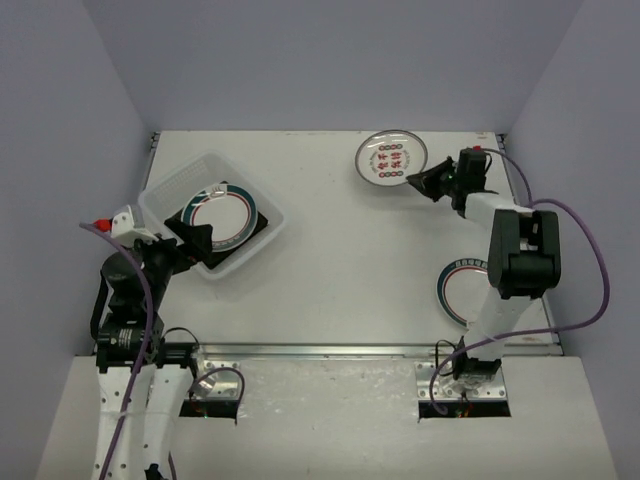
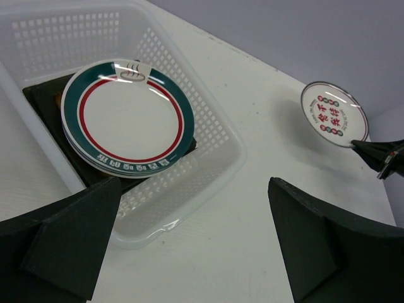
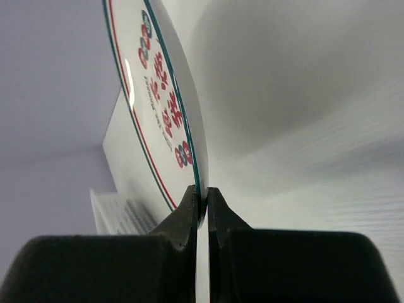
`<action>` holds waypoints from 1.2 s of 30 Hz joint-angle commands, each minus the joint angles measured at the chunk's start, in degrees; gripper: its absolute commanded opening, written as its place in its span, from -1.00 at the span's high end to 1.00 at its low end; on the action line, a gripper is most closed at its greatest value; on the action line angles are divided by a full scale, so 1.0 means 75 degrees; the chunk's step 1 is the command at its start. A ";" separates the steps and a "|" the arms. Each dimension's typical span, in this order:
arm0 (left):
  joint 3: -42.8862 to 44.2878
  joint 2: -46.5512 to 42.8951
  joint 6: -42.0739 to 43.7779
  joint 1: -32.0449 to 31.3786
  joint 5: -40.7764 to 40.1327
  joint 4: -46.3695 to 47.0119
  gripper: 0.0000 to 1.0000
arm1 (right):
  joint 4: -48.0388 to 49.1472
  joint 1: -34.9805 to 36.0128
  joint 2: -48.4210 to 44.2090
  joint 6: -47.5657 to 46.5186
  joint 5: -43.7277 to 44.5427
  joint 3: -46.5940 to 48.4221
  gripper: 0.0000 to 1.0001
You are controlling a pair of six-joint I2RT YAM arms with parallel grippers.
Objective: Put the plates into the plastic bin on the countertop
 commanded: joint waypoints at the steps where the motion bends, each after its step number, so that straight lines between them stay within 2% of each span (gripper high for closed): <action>1: 0.0226 -0.0495 -0.0168 0.0053 -0.0466 0.0150 -1.00 | -0.0423 0.1355 -0.1013 -0.1335 -0.1991 0.0692 1.00; 7: 0.0263 -0.0644 -0.0339 0.0410 -0.0933 0.0026 -1.00 | -0.1907 0.3184 -0.0286 -0.1964 -0.3157 0.2517 1.00; 13: 0.0220 -0.0688 -0.0351 0.0460 -0.0966 0.0045 -1.00 | -0.3444 0.4534 0.1276 -0.2348 -0.2731 0.4739 1.00; 18: 0.0229 -0.0807 -0.0353 0.0458 -0.0991 0.0034 -1.00 | -0.3932 0.5105 0.2472 -0.2334 -0.2417 0.6334 1.00; 23: 0.0261 -0.0984 -0.0375 0.0425 -0.1068 -0.0031 -1.00 | -0.3806 0.5234 0.3183 -0.1991 -0.2022 0.6906 1.00; 27: 0.0251 -0.1001 -0.0375 0.0436 -0.1071 -0.0022 -1.00 | -0.4299 0.5339 0.3774 -0.2044 -0.1716 0.7790 1.00; 31: 0.0240 -0.0978 -0.0363 0.0425 -0.1000 0.0014 -1.00 | -0.4323 0.5424 0.4013 -0.2007 -0.1493 0.8312 0.83; 33: 0.0240 -0.0990 -0.0351 0.0425 -0.0975 0.0027 -1.00 | -0.4278 0.5483 0.4094 -0.1962 -0.1497 0.8425 0.53; 36: 0.0240 -0.1012 -0.0340 0.0425 -0.0954 0.0037 -1.00 | -0.4278 0.5547 0.4139 -0.1970 -0.1536 0.8548 0.40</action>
